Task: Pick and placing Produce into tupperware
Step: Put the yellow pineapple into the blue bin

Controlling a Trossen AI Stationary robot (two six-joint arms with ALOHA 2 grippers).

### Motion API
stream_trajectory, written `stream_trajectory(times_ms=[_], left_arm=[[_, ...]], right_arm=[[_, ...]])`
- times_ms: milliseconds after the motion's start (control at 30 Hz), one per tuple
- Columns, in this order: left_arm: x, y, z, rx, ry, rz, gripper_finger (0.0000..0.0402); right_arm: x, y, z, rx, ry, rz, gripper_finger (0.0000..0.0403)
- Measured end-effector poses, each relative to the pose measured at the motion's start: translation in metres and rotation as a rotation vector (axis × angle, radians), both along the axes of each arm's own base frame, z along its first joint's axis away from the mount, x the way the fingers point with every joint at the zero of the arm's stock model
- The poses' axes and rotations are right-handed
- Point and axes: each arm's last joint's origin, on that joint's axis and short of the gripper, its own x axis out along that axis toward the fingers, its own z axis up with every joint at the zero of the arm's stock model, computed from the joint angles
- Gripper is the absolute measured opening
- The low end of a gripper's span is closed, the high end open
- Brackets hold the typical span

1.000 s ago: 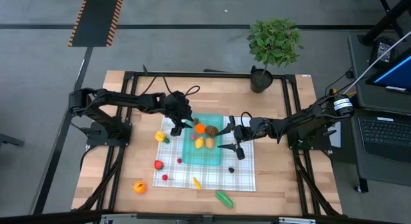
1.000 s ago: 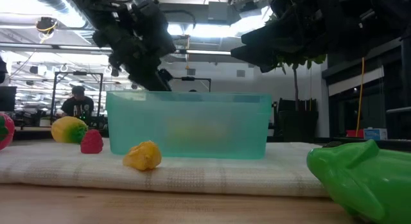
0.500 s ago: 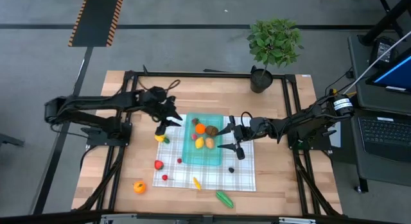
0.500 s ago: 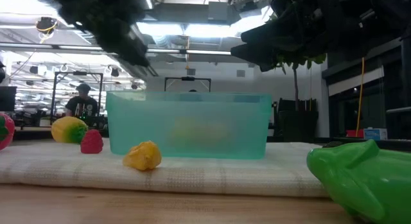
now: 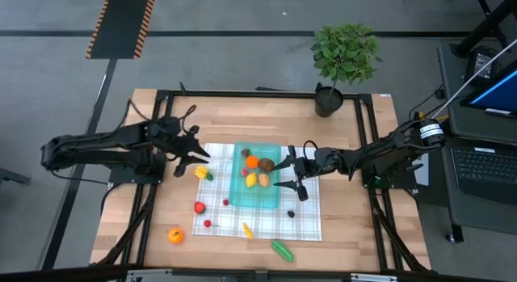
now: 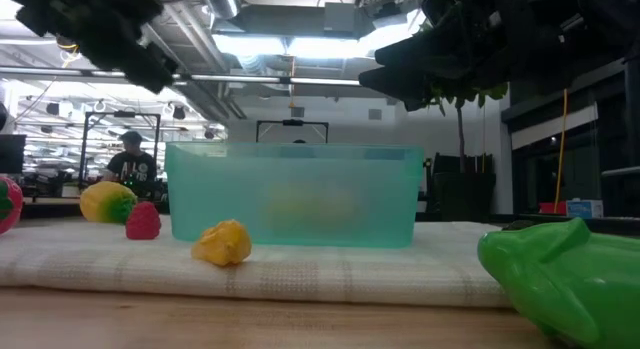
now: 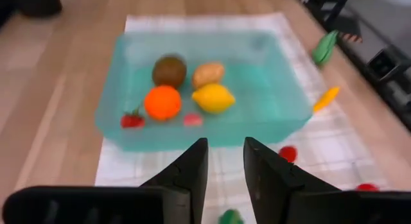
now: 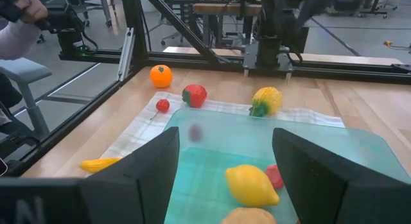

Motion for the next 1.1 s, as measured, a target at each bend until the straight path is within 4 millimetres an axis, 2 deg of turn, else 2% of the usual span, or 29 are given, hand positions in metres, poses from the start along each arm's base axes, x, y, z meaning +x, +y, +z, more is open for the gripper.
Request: stream_trajectory(times_ms=[333, 700, 833, 1100], left_arm=[[-0.025, -0.017, 0.02, -0.121, -0.161, -0.023, 0.0073], [-0.027, -0.023, 0.014, -0.081, -0.103, -0.076, 0.0061], [-0.025, -0.025, 0.013, -0.065, -0.094, -0.069, 0.0094], [-0.025, -0.027, 0.013, -0.059, -0.084, -0.024, 0.0196]], right_arm=[[0.0, 0.0, 0.001, 0.004, -0.013, 0.0, 0.0251], [0.0, 0.0, 0.002, 0.03, -0.01, -0.005, 0.0251], [0.0, 0.0, 0.002, 0.069, -0.003, -0.011, 0.0251], [0.0, 0.0, 0.003, 0.083, -0.013, -0.012, 0.0251]])
